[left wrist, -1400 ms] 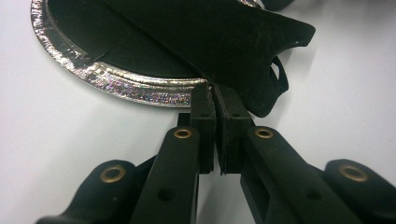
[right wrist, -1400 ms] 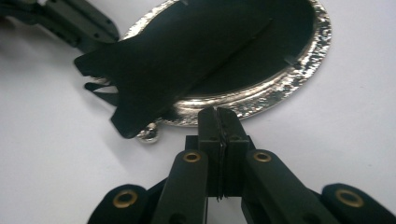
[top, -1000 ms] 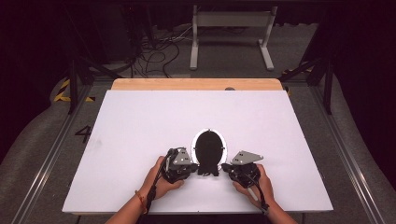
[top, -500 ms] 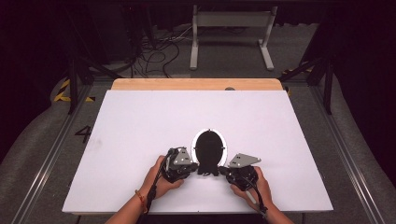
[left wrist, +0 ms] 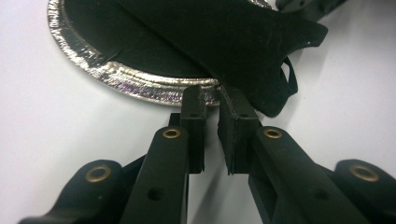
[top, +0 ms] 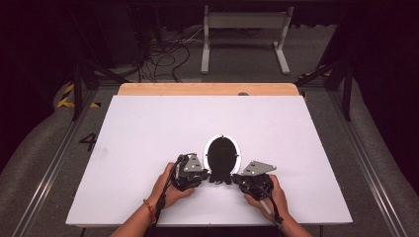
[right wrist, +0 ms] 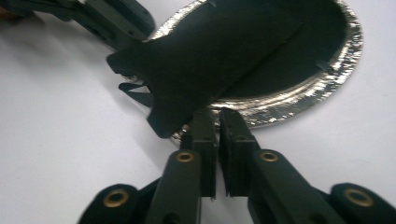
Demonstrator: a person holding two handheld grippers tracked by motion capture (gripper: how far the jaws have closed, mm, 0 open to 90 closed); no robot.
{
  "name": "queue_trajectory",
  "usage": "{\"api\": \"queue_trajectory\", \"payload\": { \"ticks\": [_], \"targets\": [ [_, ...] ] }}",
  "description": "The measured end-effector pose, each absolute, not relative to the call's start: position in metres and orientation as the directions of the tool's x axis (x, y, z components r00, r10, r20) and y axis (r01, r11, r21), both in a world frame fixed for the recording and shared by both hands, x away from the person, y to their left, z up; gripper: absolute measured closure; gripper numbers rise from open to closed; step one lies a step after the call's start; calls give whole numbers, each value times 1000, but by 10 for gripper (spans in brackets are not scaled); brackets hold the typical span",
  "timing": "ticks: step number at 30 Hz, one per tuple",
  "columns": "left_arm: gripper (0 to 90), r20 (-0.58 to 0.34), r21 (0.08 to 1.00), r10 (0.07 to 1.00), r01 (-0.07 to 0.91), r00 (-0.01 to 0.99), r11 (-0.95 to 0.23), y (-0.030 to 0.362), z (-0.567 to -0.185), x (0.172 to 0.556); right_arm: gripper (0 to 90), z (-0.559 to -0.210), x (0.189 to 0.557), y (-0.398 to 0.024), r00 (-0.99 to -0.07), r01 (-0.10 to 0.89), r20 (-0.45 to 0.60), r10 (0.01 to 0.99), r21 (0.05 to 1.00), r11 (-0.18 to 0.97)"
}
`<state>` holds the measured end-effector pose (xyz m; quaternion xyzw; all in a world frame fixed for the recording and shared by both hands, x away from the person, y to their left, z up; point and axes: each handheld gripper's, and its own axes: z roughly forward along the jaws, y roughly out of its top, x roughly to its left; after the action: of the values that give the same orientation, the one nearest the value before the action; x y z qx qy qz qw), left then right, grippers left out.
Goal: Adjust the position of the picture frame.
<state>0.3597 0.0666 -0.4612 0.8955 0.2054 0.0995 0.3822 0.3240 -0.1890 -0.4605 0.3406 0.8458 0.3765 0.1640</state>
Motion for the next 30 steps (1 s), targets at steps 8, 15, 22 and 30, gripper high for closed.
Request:
{"api": "queue_trajectory", "payload": {
  "ticks": [8, 15, 22, 30],
  "targets": [
    [746, 74, 779, 449, 229, 891, -584, 96, -440, 348, 829, -442, 321, -212, -739, 402, -37, 673, 778, 484],
    [572, 106, 801, 490, 218, 865, -558, 121, -427, 344, 801, -426, 322, -228, -740, 402, -10, 673, 796, 453],
    [392, 128, 787, 525, 236, 841, -570, 151, -434, 323, 787, -425, 322, -230, -757, 408, 6, 654, 786, 464],
    [273, 109, 782, 569, 282, 815, -555, 188, -453, 301, 791, -428, 320, -225, -777, 409, 18, 630, 775, 482]
  ]
}}
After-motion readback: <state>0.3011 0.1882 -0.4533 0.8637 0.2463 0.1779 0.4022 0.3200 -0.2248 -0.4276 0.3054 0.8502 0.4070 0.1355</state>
